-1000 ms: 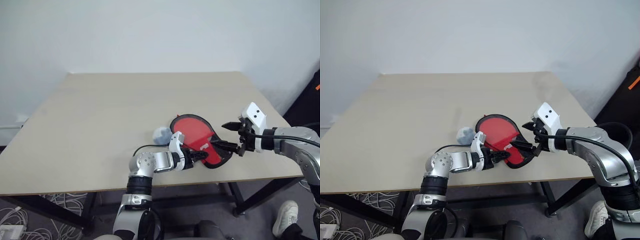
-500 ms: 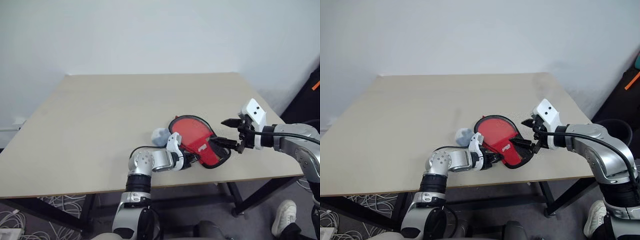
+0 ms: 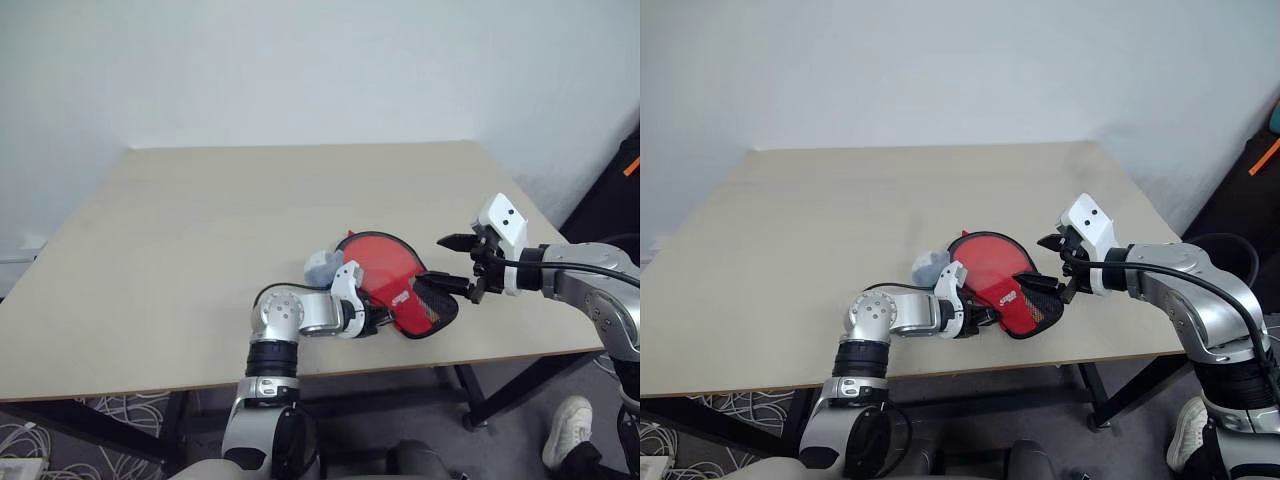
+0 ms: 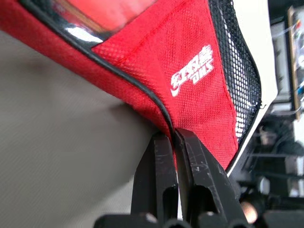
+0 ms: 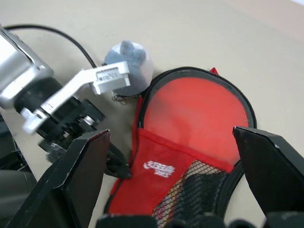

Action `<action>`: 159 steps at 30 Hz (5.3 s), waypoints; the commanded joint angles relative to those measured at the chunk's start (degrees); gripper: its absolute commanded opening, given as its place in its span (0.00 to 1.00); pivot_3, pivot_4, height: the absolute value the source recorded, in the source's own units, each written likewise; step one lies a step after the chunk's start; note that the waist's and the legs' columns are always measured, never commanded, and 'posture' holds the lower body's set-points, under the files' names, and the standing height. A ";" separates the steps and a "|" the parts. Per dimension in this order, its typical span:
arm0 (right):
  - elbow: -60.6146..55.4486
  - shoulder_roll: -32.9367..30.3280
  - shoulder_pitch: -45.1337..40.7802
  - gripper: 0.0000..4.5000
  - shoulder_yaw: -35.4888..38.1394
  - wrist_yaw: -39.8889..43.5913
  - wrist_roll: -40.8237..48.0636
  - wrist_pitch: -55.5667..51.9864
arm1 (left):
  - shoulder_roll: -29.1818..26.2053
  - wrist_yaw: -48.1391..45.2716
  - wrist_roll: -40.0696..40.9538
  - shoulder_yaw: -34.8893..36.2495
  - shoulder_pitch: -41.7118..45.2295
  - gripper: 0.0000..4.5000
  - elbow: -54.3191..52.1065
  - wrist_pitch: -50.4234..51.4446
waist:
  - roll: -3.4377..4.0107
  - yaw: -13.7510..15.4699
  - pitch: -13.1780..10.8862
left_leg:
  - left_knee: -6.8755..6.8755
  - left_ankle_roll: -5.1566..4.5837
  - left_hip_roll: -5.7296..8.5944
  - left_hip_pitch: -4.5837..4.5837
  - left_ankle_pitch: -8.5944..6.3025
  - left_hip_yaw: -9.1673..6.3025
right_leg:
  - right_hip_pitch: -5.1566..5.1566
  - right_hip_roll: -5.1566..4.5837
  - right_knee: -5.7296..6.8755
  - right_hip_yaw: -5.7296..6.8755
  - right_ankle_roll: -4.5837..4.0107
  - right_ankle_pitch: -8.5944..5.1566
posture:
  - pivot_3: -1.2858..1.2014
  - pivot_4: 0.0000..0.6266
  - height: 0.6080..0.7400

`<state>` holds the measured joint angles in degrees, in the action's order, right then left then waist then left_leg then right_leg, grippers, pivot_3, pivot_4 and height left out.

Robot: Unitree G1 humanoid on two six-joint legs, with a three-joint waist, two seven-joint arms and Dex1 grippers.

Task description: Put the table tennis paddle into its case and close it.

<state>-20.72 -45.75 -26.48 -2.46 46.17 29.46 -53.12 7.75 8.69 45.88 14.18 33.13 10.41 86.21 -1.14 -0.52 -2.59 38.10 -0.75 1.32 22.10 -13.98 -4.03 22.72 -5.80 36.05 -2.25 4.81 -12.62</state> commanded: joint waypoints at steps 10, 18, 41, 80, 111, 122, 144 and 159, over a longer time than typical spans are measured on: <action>-0.68 0.74 -1.86 1.00 -1.11 1.21 -0.02 1.29 | -23.73 -2.93 26.07 -13.80 -9.17 0.00 -16.11 6.29 | 0.04 -0.62 0.01 | -0.08 0.01 0.05 0.54 0.03 0.01 | 0.59 -0.03 -0.03 -0.10 -0.22 0.13 | 0.52 0.00 0.68; -0.64 1.13 -2.13 1.00 -1.53 1.47 -0.18 1.25 | -28.08 1.15 37.55 -17.67 -11.10 0.00 -19.90 6.29 | 0.06 -0.56 -0.01 | -0.02 0.00 0.04 0.54 0.04 0.02 | 0.57 -0.04 -0.02 -0.10 -0.18 0.10 | 0.52 0.00 0.68; 2.14 2.48 -5.01 1.00 -4.31 2.64 -0.94 2.27 | -39.38 -8.85 39.37 -17.72 -9.74 0.51 -27.86 3.96 | 0.10 -0.60 -0.03 | 0.01 0.00 0.03 0.54 0.05 0.07 | 0.59 -0.03 -0.01 -0.10 -0.32 0.03 | 0.52 0.00 0.68; 20.37 31.43 -5.43 0.05 -19.09 -13.62 -14.83 6.76 | -40.99 -46.97 -10.81 -10.54 -13.40 0.00 -3.67 -48.39 | 0.32 -0.64 -0.19 | -0.17 0.05 -0.01 0.50 0.19 0.05 | 0.70 0.05 0.13 -0.07 -0.32 0.22 | 0.52 0.00 0.68; 22.40 34.13 -2.76 0.03 -20.83 -12.47 -19.03 7.31 | -35.44 -51.01 -7.46 -2.22 -7.32 0.99 5.74 -41.81 | 0.30 -0.82 -0.15 | -0.08 0.10 0.03 0.40 0.23 -0.04 | 0.74 0.06 0.59 -0.09 -0.33 0.21 | 0.52 0.00 0.68; 22.95 34.22 -2.38 0.03 -20.59 -13.28 -20.07 6.84 | -35.17 -52.42 -10.94 -5.62 -10.41 0.99 5.38 -40.52 | 0.30 -0.80 -0.15 | -0.09 0.10 0.02 0.40 0.23 -0.06 | 0.75 0.08 0.61 -0.09 -0.34 0.21 | 0.52 0.00 0.68; 31.38 35.25 2.15 0.03 -19.11 -11.31 -21.35 18.36 | -35.43 -50.25 -11.67 -3.26 -6.15 0.50 6.21 -40.05 | 0.27 -0.79 -0.12 | -0.07 0.11 0.02 0.27 0.24 -0.08 | 0.61 0.08 0.63 -0.08 -0.23 0.15 | 0.52 0.00 0.68; 32.20 34.91 3.14 0.03 -20.46 -9.83 -22.72 18.16 | -30.99 -47.29 -18.59 -4.24 6.50 0.50 23.25 -48.73 | 0.16 -0.74 -0.04 | -0.08 0.12 0.04 0.13 0.24 -0.10 | 0.47 0.08 0.62 -0.07 -0.22 0.14 | 0.52 0.00 0.68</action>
<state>8.45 -10.01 -25.30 -20.99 35.79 8.23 -32.85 -23.15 -38.48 27.80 9.55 36.89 34.03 39.82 -0.98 -1.26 -2.63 38.02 -0.64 1.37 22.23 -13.74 -4.12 23.19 -5.72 36.67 -2.32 4.59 -12.48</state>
